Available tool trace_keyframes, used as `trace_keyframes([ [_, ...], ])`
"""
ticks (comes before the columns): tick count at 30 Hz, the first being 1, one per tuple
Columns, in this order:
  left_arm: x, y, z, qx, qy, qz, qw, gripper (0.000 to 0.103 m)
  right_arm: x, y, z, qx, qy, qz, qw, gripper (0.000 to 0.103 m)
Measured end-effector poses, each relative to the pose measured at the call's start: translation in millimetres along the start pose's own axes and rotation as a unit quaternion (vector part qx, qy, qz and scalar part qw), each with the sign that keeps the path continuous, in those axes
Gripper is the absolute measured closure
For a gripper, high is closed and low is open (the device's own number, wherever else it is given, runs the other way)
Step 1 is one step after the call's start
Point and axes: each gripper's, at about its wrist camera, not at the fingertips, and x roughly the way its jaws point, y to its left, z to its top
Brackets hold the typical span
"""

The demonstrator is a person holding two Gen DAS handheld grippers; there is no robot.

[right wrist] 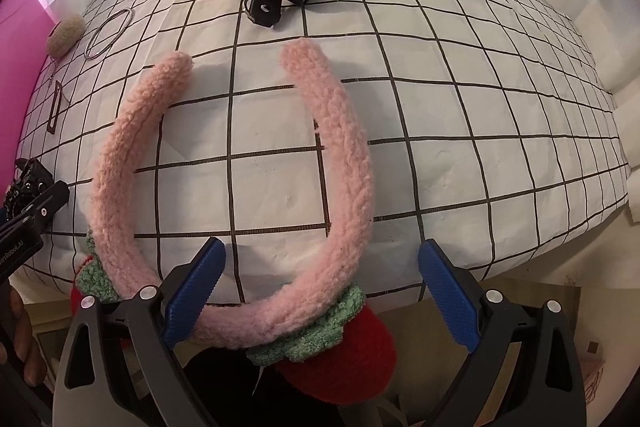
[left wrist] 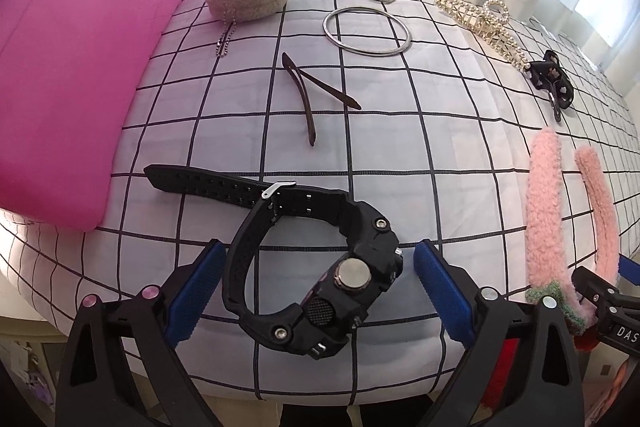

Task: Organize jewelry
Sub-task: 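Grasp the black watch with the left gripper while the right gripper grasps the pink headband, then carry the watch and headband into the pink tub and open both grippers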

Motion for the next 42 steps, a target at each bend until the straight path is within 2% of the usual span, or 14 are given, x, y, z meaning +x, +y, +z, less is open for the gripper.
trace_keyframes([
  [3,-4,-4,1,0.011,0.002,-0.005,0.9999,0.035,-5,7,2,-0.010,-0.003,0.009,1.000,0.029],
  [4,-5,-4,2,0.012,0.001,-0.006,0.9999,0.038,-9,10,3,-0.016,-0.008,0.010,1.000,0.045],
  [5,-5,-4,2,0.013,0.004,-0.007,0.9999,0.038,-12,12,4,-0.021,-0.014,0.007,1.000,0.068],
  [6,-4,-5,3,0.014,0.006,-0.008,0.9999,0.039,-14,13,6,-0.021,-0.015,0.005,1.000,0.082],
  [7,-4,-4,3,0.014,0.007,-0.008,0.9998,0.039,-14,14,8,-0.019,-0.014,0.006,1.000,0.090],
  [8,-3,-4,3,0.013,0.007,-0.009,0.9998,0.039,-14,13,10,-0.016,-0.014,0.010,1.000,0.093],
  [17,-11,6,13,-0.013,-0.002,-0.037,0.9992,0.041,-28,4,11,-0.007,-0.041,0.048,0.998,0.095],
  [24,-43,5,23,-0.007,-0.049,-0.057,0.9971,0.041,-57,5,27,-0.019,-0.098,0.064,0.993,0.095],
  [31,-80,-1,39,0.002,-0.101,-0.061,0.9930,0.041,-94,6,44,-0.028,-0.153,0.075,0.985,0.095],
  [37,-120,-4,58,0.008,-0.154,-0.064,0.9860,0.041,-131,7,62,-0.036,-0.202,0.079,0.975,0.095],
  [42,-158,3,78,-0.006,-0.198,-0.066,0.9780,0.041,-173,17,84,-0.057,-0.252,0.087,0.962,0.095],
])
